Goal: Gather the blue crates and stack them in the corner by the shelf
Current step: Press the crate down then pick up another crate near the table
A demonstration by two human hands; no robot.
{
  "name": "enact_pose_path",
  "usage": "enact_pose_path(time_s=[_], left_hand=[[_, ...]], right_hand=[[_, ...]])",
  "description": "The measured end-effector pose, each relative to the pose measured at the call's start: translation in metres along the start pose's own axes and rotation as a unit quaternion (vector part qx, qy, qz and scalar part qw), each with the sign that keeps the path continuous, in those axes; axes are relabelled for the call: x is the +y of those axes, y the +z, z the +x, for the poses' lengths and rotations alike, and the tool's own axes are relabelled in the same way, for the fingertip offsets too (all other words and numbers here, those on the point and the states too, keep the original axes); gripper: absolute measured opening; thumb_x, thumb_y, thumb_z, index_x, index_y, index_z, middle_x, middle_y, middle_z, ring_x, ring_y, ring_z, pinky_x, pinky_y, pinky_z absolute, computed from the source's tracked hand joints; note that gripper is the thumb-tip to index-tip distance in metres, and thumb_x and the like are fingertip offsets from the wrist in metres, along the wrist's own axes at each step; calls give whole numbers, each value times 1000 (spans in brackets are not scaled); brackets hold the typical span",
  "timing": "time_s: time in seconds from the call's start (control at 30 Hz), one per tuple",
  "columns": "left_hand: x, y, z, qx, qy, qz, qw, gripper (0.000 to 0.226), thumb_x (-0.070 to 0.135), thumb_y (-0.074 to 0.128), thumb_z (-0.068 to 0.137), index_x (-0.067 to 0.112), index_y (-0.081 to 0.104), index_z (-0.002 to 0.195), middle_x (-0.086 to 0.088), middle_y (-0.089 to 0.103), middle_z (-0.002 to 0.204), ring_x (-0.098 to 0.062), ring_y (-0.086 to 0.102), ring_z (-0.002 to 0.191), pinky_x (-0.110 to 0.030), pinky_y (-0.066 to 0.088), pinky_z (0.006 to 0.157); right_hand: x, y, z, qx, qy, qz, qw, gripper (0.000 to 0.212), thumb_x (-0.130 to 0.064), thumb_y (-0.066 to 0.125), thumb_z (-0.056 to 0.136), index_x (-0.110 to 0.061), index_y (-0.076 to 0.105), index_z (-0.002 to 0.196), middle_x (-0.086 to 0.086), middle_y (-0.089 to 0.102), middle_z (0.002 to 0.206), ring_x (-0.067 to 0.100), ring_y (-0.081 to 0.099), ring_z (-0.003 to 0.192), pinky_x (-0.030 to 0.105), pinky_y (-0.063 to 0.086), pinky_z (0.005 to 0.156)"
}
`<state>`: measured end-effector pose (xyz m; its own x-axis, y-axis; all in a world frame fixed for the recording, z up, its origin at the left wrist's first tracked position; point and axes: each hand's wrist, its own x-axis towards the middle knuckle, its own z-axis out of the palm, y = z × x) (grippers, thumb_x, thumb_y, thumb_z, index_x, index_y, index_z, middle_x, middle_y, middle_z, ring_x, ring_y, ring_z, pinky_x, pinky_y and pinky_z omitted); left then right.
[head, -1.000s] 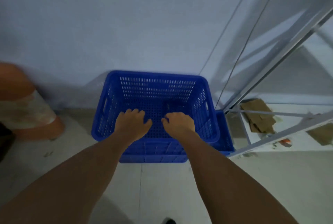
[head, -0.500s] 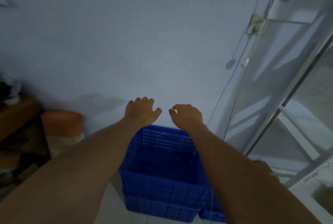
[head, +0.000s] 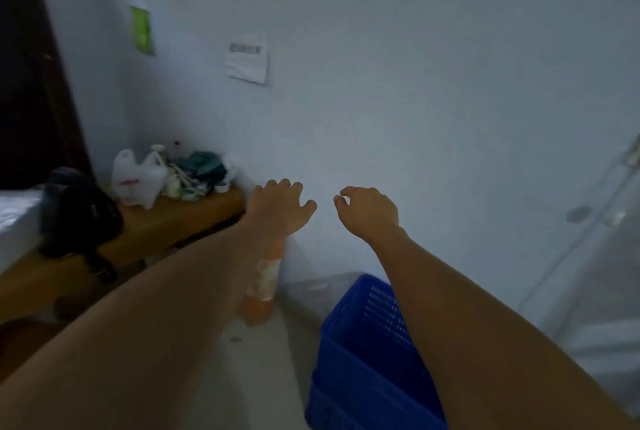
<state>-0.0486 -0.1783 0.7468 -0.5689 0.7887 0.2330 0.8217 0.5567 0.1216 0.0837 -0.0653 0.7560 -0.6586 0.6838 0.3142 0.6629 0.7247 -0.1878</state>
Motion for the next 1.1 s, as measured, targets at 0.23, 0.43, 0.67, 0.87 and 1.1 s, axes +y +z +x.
enact_pose_path(time_s=[0.23,0.43,0.67,0.87,1.1], left_hand=[[-189,-64,-114,50,-130,20,990,64,59,30,100,17,61,137,-13,60,144,-37,56,132,-50,40,117],[-341,-102,-253,54,-233,58,969,51,56,41,101,16,59,127,-12,62,131,-35,57,122,-49,44,101],[-467,-124,-380,33,-357,85,930,62,62,34,94,22,60,134,-9,60,144,-35,55,131,-49,45,95],[-531,-115,-420,38,-416,93,904,61,60,37,101,23,54,146,-9,60,145,-33,55,131,-48,44,101],[-601,-81,-447,10,-429,75,900,62,62,36,99,25,52,147,-10,59,144,-34,55,131,-50,45,99]], right_hand=[[-207,23,-34,-4,-150,75,986,40,-40,40,102,-24,70,123,6,71,120,28,65,106,35,51,83],[-385,48,-105,-54,-240,117,962,40,-43,38,102,-23,68,121,9,69,120,29,64,104,36,46,76],[-534,69,-176,-88,-332,145,928,44,-44,37,103,-22,63,131,8,67,125,27,62,105,37,48,78],[-622,107,-201,-106,-380,143,908,46,-46,37,102,-24,58,138,7,63,135,27,59,116,40,49,89],[-676,169,-221,-148,-366,135,909,45,-47,36,102,-24,61,131,4,67,116,24,61,101,35,48,76]])
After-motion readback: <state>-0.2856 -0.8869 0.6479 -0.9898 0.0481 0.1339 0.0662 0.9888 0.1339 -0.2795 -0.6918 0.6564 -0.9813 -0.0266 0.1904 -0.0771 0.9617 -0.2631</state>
